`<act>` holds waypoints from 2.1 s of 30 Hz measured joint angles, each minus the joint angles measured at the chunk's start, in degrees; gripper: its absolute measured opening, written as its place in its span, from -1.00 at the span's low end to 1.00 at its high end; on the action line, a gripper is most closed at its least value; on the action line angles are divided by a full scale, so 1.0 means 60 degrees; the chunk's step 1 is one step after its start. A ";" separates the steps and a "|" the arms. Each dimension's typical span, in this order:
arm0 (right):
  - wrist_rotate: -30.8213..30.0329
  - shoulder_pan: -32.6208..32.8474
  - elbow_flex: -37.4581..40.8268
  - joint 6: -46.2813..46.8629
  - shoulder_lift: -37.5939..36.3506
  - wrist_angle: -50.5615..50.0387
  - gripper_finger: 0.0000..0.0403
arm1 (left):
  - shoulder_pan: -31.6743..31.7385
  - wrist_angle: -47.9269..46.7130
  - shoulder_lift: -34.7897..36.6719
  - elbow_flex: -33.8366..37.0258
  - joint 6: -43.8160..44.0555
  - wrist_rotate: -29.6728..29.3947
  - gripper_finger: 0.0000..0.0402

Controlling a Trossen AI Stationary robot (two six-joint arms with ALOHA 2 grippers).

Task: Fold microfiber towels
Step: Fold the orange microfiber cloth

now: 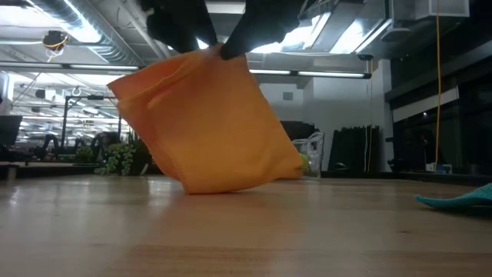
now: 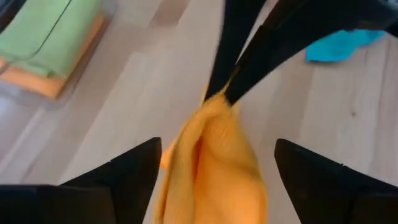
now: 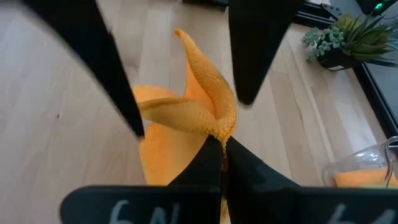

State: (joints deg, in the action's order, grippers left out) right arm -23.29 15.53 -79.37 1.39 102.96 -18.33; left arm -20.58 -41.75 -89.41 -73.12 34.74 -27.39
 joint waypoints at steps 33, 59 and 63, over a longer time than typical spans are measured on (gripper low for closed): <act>0.0142 0.0007 0.0007 0.0015 0.0004 0.0036 -0.99 | -0.0163 -0.2890 -0.0983 0.0000 0.1661 0.0311 0.43; 0.0138 0.0007 0.0007 0.0208 0.0004 0.0087 -0.99 | -0.0215 -0.3003 -0.0983 0.0000 0.1908 0.0920 -0.96; 0.0138 0.0007 0.0007 0.0208 0.0004 0.0083 -0.99 | -0.0243 -0.3435 -0.0972 -0.0132 0.1919 0.1036 -0.99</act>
State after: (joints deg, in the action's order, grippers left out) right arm -22.46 15.57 -79.33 2.63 102.98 -17.83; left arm -22.03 -62.36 -95.24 -73.91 46.25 -21.17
